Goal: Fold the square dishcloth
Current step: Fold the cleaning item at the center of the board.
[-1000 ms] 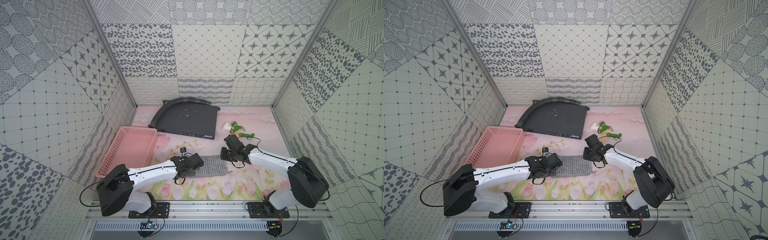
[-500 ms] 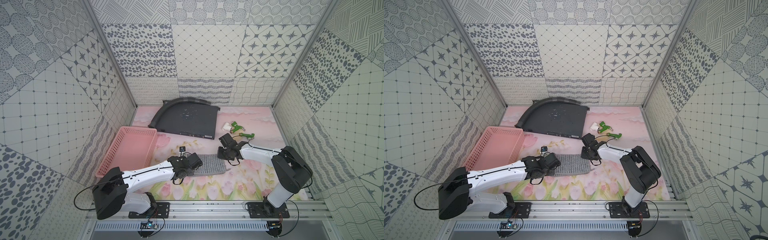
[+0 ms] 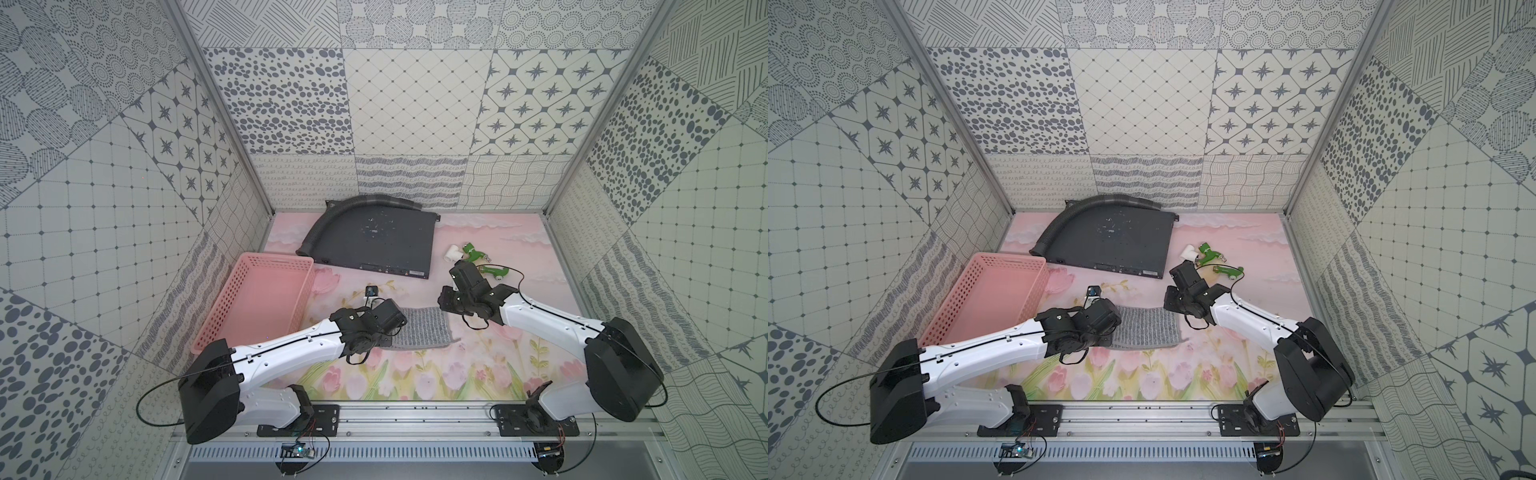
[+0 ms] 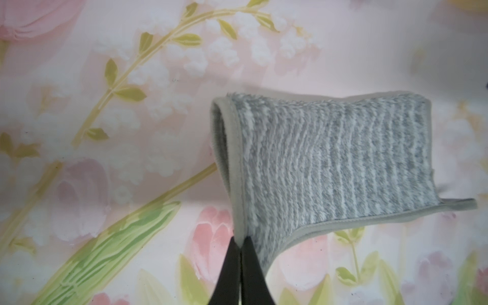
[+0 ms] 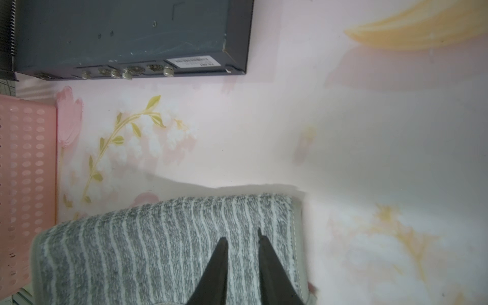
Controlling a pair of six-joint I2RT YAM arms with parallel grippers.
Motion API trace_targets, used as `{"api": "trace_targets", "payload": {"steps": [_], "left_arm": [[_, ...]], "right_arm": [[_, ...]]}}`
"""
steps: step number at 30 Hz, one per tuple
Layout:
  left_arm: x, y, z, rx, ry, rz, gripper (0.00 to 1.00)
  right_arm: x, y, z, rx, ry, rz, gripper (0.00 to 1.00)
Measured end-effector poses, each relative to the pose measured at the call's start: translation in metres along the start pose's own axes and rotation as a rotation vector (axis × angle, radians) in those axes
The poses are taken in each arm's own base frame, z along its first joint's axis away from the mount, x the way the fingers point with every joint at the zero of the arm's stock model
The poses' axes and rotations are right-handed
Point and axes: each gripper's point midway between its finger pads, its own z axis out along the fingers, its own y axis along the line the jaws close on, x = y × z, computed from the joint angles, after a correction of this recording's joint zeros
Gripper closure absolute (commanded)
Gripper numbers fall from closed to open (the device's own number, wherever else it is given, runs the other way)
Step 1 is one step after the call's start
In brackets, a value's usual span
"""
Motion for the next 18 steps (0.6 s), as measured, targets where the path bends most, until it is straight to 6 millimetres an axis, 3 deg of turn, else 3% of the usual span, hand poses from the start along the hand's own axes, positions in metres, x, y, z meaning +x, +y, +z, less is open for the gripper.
{"api": "trace_targets", "payload": {"steps": [8, 18], "left_arm": [[-0.007, -0.03, -0.01, 0.07, 0.01, 0.085, 1.0], [0.005, -0.064, -0.007, 0.134, 0.072, 0.183, 1.0]], "right_arm": [[0.043, -0.038, 0.011, 0.087, 0.107, 0.058, 0.79], [0.051, -0.041, 0.014, 0.085, 0.123, 0.073, 0.84]]}}
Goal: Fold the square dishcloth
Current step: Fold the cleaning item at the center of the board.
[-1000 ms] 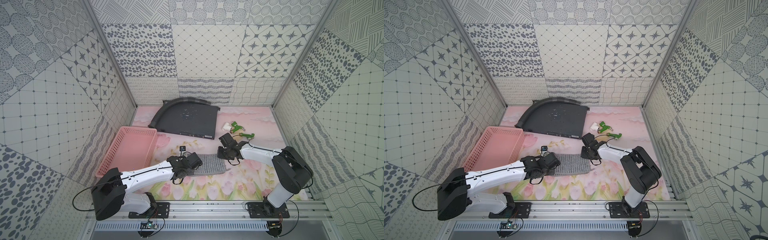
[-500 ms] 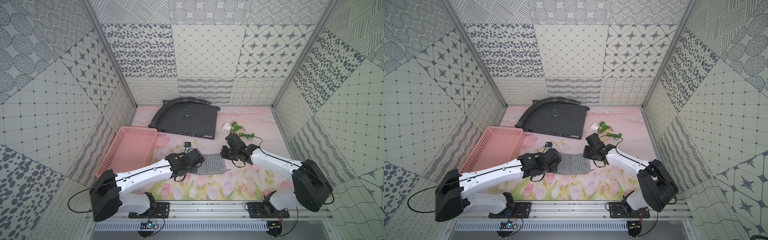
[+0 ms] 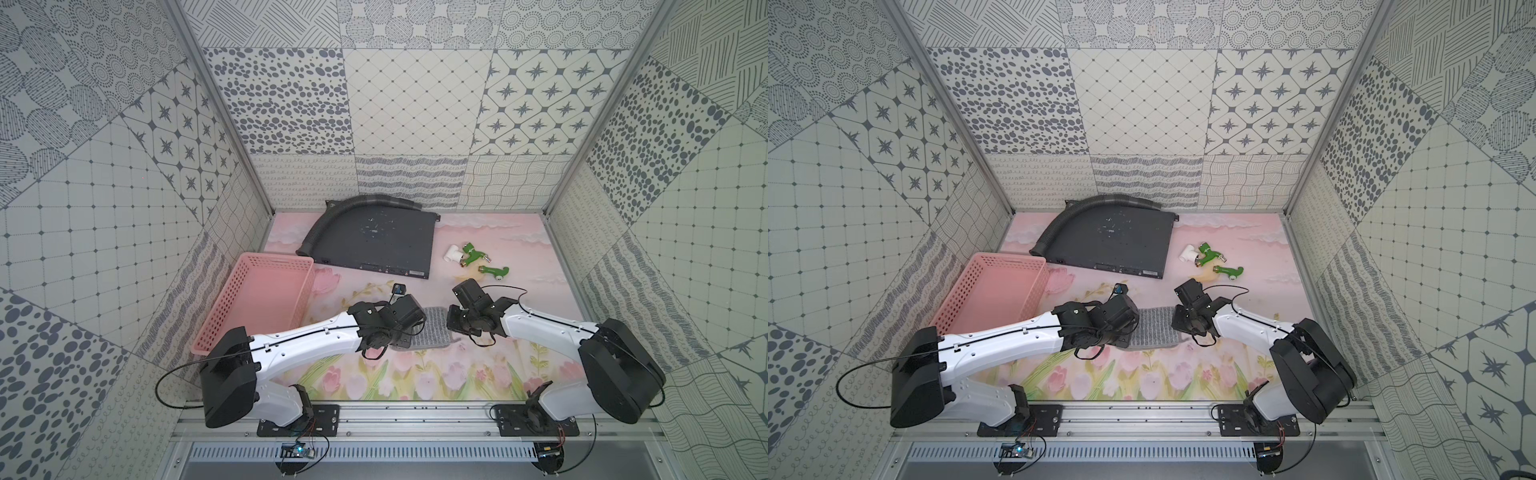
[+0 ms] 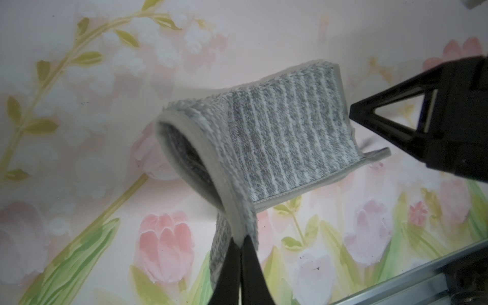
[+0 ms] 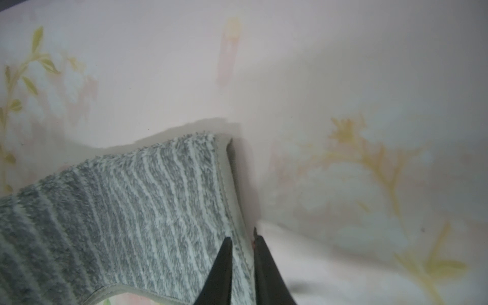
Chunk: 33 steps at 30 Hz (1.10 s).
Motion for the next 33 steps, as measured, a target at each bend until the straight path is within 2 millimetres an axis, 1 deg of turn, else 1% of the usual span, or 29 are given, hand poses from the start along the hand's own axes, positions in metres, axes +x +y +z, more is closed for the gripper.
{"api": "trace_targets", "payload": {"steps": [6, 11, 22, 29, 33], "left_arm": [[0.001, -0.022, 0.008, 0.058, 0.033, 0.02, 1.0], [-0.003, -0.04, 0.017, 0.099, 0.052, 0.019, 1.0], [-0.01, -0.075, 0.045, 0.176, 0.081, -0.001, 1.0], [-0.013, -0.089, 0.061, 0.211, 0.104, -0.028, 1.0], [-0.014, -0.093, 0.07, 0.221, 0.126, -0.052, 1.0]], "right_arm": [[0.002, 0.0, 0.007, -0.015, 0.001, 0.003, 0.85], [0.007, -0.001, 0.014, -0.022, 0.017, 0.008, 0.86], [0.006, 0.001, 0.016, -0.051, 0.012, 0.03, 0.87], [0.005, 0.001, 0.017, -0.062, 0.005, 0.04, 0.88], [0.005, 0.001, 0.017, -0.068, 0.004, 0.042, 0.88]]}}
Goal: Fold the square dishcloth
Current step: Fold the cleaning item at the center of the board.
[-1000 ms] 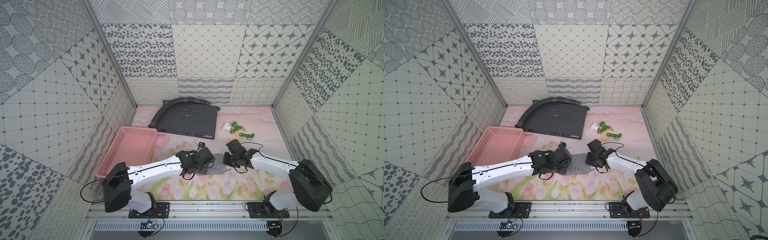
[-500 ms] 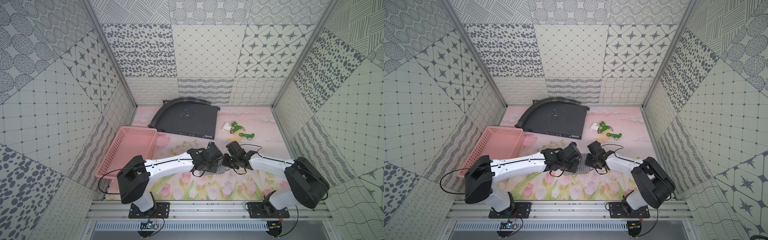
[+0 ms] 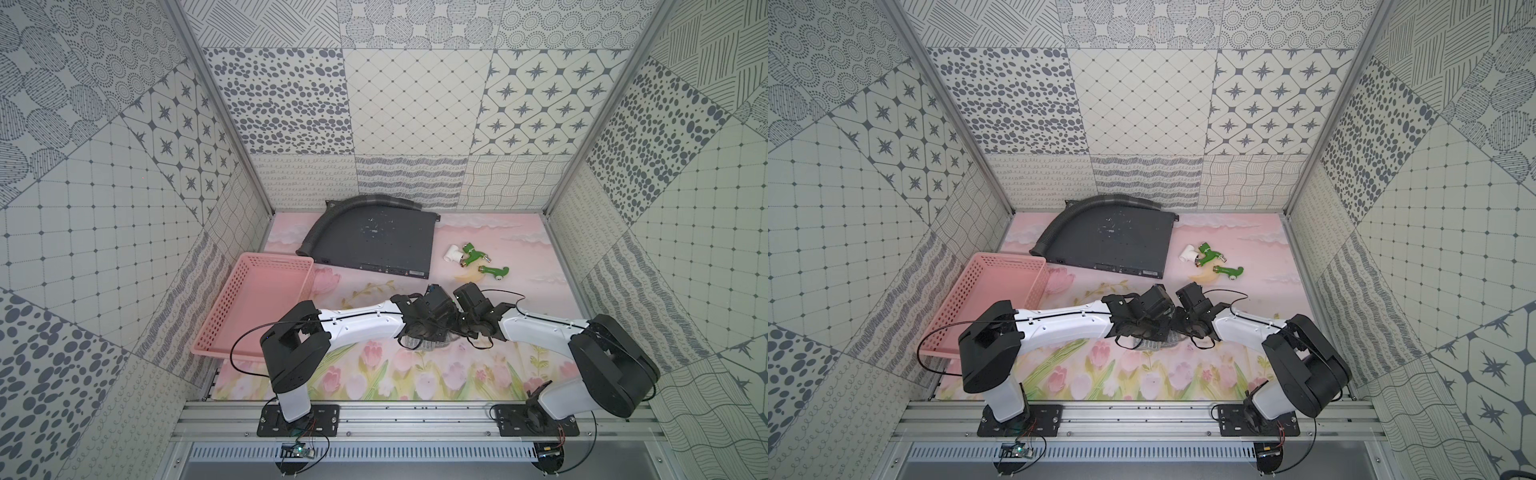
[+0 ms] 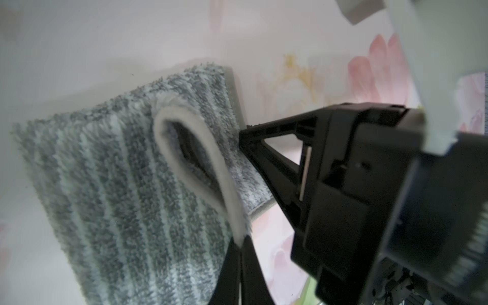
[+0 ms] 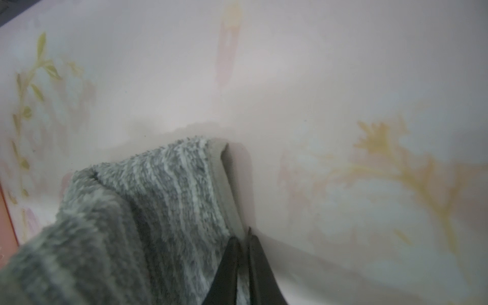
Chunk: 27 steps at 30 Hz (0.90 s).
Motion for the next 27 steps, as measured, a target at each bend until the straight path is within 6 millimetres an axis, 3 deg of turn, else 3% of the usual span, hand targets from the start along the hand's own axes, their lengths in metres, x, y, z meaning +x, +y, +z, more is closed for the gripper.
{"api": "trace_targets", "payload": {"steps": [18, 25, 27], "left_arm": [[-0.016, 0.001, 0.027, 0.069, 0.013, -0.154, 1.0], [-0.019, -0.001, 0.031, 0.096, 0.018, -0.184, 0.75], [-0.018, 0.0, 0.032, 0.096, 0.023, -0.195, 0.72]], "right_arm": [[0.001, 0.002, 0.001, -0.016, 0.003, 0.003, 0.87], [0.001, 0.003, 0.0, -0.017, 0.004, 0.002, 0.87], [0.0, 0.002, 0.0, -0.016, 0.002, 0.005, 0.85]]}}
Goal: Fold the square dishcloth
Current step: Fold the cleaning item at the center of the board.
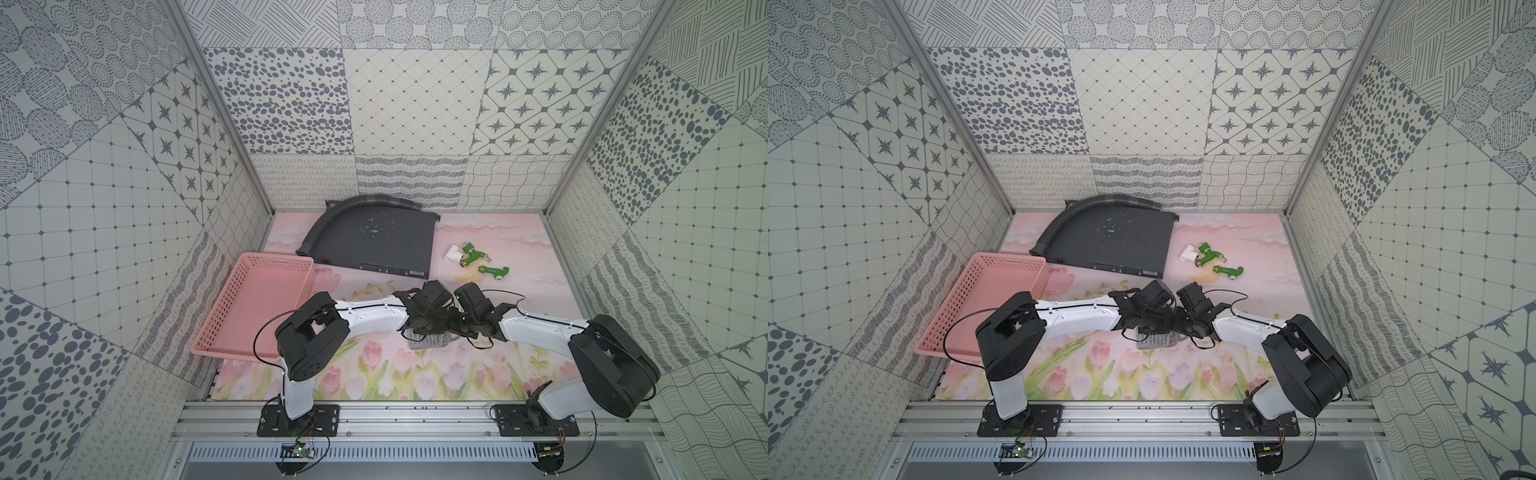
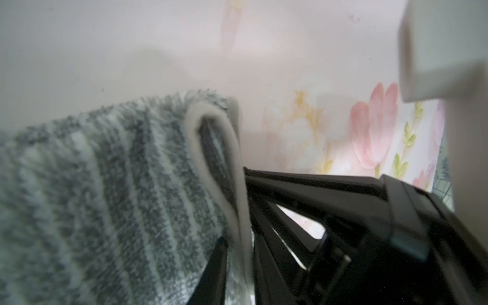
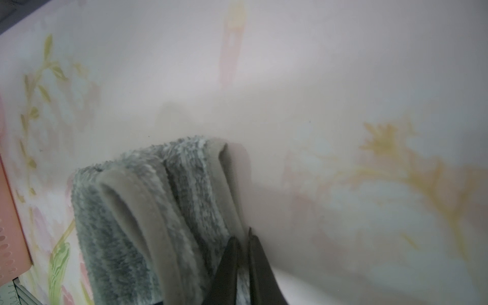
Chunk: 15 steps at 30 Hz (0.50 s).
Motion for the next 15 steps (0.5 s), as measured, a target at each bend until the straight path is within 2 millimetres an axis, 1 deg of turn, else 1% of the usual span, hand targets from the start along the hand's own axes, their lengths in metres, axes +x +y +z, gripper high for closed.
{"api": "trace_targets", "payload": {"steps": [3, 7, 11, 15], "left_arm": [[-0.001, -0.001, -0.001, 0.013, 0.0, -0.012, 0.72], [-0.003, -0.005, -0.009, 0.039, -0.009, -0.018, 0.71], [-0.008, -0.018, -0.022, 0.102, -0.028, -0.02, 0.7], [-0.01, -0.03, -0.036, 0.163, -0.042, -0.022, 0.67]], "right_arm": [[-0.001, 0.0, -0.002, -0.001, -0.007, 0.001, 0.83], [-0.004, 0.001, -0.007, -0.001, -0.022, 0.0, 0.79], [-0.006, -0.002, -0.014, 0.019, -0.042, -0.004, 0.76], [-0.012, -0.005, -0.024, 0.051, -0.068, -0.014, 0.74]]}}
